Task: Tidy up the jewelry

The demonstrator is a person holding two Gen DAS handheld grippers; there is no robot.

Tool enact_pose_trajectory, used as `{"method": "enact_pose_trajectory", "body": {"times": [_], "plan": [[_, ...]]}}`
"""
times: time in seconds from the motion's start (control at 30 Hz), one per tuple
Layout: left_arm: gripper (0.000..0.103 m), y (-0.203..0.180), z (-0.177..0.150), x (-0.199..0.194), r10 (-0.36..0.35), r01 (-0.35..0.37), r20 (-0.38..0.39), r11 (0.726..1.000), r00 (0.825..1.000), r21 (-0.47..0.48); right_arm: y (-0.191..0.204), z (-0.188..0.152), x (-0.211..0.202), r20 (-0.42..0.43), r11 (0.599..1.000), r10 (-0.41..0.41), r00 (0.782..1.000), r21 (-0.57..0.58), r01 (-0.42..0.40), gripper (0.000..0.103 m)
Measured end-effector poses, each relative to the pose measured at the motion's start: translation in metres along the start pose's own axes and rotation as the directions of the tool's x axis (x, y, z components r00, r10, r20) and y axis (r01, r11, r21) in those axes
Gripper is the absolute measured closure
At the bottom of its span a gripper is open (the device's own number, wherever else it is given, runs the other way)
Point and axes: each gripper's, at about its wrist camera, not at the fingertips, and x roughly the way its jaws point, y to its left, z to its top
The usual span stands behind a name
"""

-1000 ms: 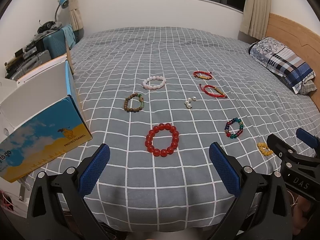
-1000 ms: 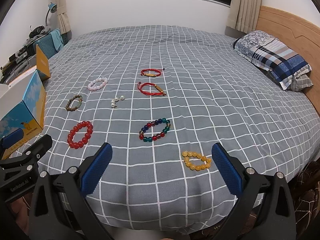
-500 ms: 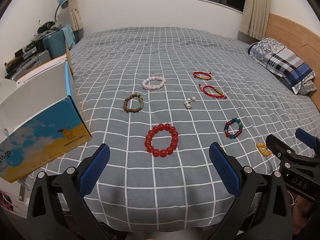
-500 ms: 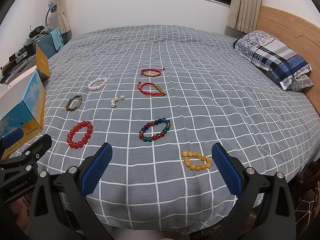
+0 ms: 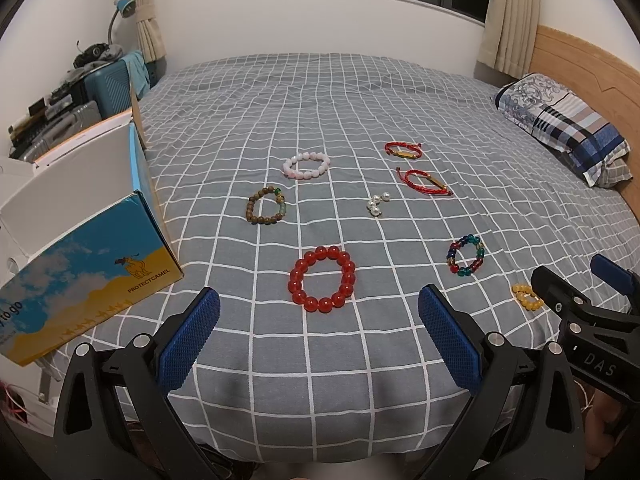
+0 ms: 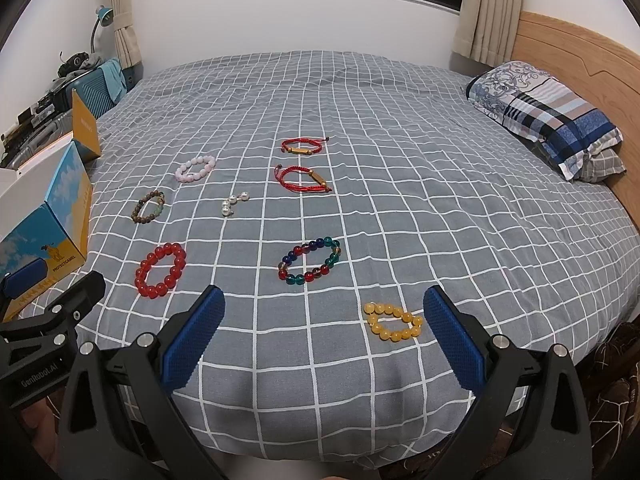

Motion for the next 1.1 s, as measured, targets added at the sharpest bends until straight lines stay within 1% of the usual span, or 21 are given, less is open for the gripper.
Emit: {"method": "enact_pose_trajectory", "body": {"times": [0.6,1.1], "plan": [[0.006,-0.0023,-0.0012,-0.0019,0.001,-0.001,0.005,1.000,1.000,0.006,0.0005,0.0001,0.0000,-0.001,1.000,0.002,1.000,0.001,-0.002,0.007],[0.006,0.0036,0.0010,-0.0008,0.008,-0.008,0.004,1.000,1.000,0.003,-0.0029,0.0004,0.0000,-0.004,1.000,0.001,1.000,0.001,-0.001,0.007]]}}
